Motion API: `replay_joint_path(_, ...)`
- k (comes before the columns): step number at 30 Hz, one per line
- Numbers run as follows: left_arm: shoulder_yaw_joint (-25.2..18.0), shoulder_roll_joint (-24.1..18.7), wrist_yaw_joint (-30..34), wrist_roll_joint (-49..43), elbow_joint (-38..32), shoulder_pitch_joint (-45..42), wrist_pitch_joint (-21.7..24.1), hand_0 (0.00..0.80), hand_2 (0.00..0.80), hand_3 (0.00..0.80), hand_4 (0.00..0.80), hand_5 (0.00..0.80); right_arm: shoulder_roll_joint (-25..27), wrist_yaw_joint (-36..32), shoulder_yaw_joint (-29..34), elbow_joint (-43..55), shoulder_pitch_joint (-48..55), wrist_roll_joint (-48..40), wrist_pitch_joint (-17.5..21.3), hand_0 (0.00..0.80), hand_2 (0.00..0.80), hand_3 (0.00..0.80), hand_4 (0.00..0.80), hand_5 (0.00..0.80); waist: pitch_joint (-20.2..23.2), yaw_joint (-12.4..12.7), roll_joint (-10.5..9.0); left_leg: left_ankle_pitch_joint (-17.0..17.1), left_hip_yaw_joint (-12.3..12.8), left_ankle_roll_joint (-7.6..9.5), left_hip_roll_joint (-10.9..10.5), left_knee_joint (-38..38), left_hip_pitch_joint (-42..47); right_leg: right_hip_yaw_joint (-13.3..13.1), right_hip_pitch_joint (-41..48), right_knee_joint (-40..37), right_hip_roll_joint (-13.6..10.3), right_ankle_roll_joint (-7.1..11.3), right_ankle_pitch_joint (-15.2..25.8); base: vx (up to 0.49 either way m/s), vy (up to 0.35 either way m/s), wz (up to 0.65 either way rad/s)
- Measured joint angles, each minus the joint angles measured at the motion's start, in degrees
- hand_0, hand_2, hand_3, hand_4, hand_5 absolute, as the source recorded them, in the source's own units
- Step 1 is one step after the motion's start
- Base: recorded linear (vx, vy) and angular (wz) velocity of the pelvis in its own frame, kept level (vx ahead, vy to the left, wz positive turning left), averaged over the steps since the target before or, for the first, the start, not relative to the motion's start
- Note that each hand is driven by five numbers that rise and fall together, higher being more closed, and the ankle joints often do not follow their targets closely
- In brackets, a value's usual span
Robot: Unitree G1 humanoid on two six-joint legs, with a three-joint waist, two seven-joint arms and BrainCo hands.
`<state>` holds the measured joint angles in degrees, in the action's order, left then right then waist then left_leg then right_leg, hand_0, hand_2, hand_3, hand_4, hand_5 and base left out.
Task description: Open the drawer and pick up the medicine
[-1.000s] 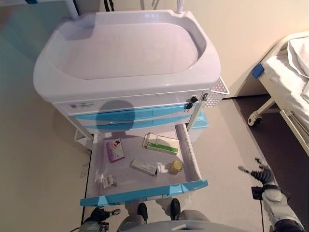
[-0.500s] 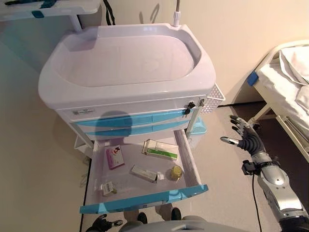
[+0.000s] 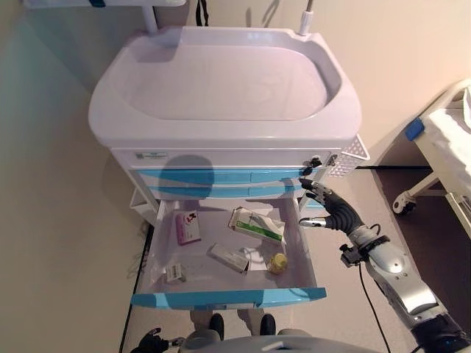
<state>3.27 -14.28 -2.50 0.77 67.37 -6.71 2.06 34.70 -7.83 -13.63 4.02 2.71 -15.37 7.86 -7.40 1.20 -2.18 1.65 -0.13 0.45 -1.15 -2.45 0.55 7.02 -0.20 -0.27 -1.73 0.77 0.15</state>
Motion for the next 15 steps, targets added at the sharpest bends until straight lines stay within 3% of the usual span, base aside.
replay_joint_path(15, 0.04, -2.31, -0.41, 0.03, -0.48, 0.44, 0.17, 0.000, 0.000, 0.000, 0.000, 0.000, -0.61, -1.67, -6.99, -5.46, -5.38, 0.01, -1.95, 0.000, 0.000, 0.000, 0.000, 0.000, -2.93, 4.14, -1.23, 1.24, -5.11, -0.09, -1.05, -0.03, -2.60, 4.05, 0.22, -1.73, -0.57, 0.27, -0.15, -0.023, -0.007, 0.20)
